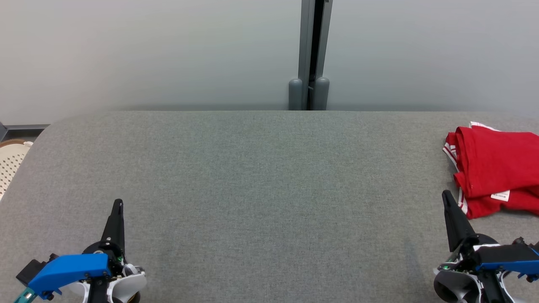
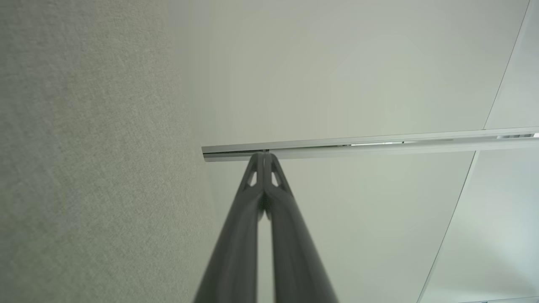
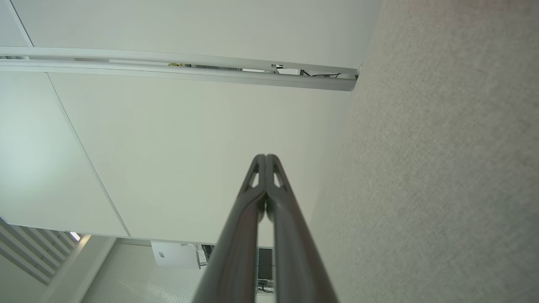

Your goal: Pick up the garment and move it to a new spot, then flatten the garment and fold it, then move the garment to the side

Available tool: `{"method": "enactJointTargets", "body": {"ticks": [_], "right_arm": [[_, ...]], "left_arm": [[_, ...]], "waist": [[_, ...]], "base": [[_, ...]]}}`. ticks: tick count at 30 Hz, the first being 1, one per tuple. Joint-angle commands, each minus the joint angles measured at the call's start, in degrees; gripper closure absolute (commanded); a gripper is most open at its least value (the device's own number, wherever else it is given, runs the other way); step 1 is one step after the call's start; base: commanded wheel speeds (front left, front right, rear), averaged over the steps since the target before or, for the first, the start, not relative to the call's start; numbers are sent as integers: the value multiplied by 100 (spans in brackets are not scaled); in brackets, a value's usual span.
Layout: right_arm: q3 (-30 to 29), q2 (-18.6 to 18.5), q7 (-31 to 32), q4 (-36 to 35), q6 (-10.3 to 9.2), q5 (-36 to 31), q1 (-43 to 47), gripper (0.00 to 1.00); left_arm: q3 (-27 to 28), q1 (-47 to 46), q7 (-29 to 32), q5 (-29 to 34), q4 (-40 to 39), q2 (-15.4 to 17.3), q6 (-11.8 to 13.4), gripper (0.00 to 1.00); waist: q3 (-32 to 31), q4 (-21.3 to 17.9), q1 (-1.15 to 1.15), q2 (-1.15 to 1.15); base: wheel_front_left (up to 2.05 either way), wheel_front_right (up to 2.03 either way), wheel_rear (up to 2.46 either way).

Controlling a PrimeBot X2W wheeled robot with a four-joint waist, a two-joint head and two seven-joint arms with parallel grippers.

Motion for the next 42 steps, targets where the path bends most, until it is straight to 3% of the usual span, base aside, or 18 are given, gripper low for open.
{"method": "enactJointTargets", "body": {"ticks": [1,10,42], "right_arm": [[-28,-18,44,-45,2,118,60,100],[-59,-19,124,-79,2,439,77,100],[-55,-19,120,-76,2,419,73,100]], "left_arm": [[49,-108,30,-93,-39,-5,-53,100],[89,-133,118,-376,-50,-9,-64,100],[99,-126,124,-345,-48,-16,-50,100]], "waist": [[-4,1,0,0],[-35,10,0,0],[-35,10,0,0]], "base": [[0,0,0],[0,0,0],[0,0,0]]}}
